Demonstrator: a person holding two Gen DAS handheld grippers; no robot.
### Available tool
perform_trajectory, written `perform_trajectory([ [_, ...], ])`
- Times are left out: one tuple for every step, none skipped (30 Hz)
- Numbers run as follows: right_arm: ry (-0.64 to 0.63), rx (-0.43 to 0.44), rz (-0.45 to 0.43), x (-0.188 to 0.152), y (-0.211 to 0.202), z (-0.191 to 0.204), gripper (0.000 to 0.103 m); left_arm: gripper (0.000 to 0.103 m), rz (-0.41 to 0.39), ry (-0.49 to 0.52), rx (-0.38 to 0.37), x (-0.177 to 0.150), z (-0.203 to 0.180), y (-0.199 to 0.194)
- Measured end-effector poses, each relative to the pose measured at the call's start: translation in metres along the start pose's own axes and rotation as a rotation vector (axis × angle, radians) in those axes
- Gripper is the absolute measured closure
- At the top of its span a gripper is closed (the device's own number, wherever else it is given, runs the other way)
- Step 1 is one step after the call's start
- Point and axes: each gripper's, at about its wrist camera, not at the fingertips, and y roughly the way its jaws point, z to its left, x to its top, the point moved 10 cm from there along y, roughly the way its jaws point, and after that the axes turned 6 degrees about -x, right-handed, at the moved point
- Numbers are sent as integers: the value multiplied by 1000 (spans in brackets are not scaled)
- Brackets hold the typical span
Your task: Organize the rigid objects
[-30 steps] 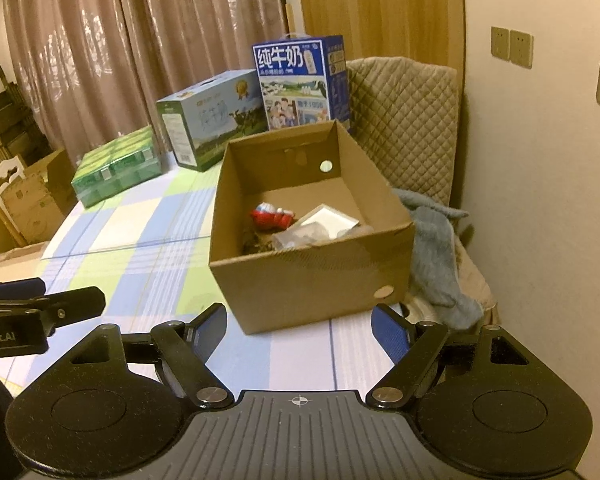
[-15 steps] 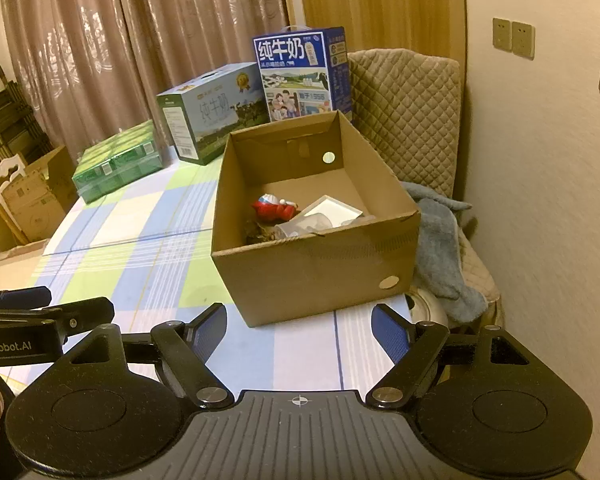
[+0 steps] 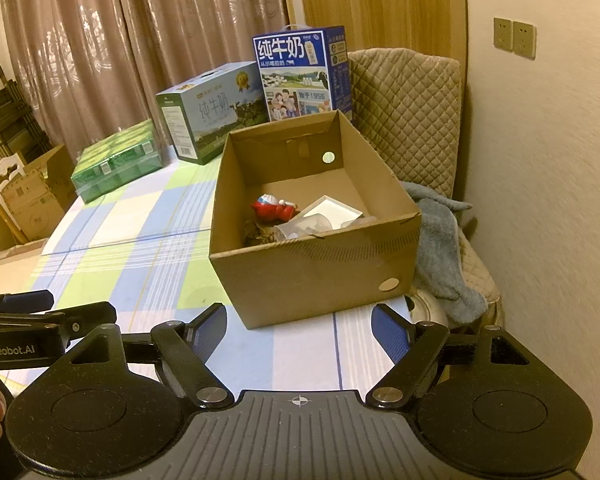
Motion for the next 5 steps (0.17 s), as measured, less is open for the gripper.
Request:
perform_trajectory([
  [0, 0, 0, 0, 0, 0, 26, 1, -4, -4, -2, 1, 0, 0],
  [-1, 0, 0, 0, 1, 0, 26, 1, -13, -8, -7, 1, 0, -1],
  [0, -1, 0, 0, 0, 0, 26, 1, -21, -8, -12, 2, 0, -2],
  [0, 0, -1, 1, 0, 0, 26, 1, -26, -6, -15, 3, 0, -3],
  [0, 0, -1, 1, 1, 0, 26, 1, -30, -5, -17, 4, 0, -3],
])
